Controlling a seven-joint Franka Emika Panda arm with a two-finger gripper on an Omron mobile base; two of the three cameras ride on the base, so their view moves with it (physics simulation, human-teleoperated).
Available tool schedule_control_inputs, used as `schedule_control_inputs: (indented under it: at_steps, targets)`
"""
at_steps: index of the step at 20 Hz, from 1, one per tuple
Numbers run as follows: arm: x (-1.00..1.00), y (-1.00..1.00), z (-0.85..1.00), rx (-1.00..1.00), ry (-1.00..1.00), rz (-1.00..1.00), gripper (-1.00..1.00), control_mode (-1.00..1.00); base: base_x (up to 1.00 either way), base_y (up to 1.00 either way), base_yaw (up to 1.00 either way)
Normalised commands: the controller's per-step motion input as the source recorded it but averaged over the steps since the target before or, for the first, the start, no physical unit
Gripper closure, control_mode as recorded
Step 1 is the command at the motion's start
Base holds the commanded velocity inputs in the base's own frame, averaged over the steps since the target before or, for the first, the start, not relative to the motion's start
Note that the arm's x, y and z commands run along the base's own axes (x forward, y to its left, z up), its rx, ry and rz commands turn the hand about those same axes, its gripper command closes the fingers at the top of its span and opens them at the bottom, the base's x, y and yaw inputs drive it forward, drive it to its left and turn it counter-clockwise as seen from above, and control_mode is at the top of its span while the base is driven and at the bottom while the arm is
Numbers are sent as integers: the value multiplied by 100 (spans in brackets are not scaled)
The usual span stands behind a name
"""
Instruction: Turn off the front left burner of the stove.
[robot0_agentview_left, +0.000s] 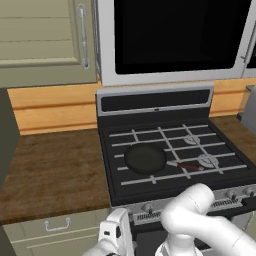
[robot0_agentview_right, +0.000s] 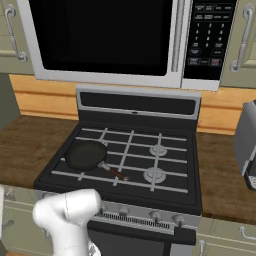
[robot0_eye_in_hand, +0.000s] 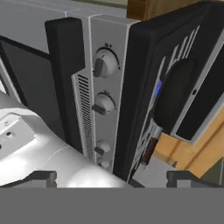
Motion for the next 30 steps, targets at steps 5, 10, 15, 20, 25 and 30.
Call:
schedule_control_inputs:
  at_steps: [5,10,15,20,25,30]
  targets:
    - [29,0,-36,11,-11,-3,-100,-100,0,0,0]
    - [51,0,-7,19,-8,-3,-100,-100,0,0,0]
    - [49,1,-8,10,-9,0,-100,-100,0,0,0]
    - [11,0,-12,4,-11,0,-100,-100,0,0,0]
    - [1,0,-36,0,-5,0,-100,-100,0,0,0]
    - [15,0,-25,0,-7,0,-100,-100,0,0,0]
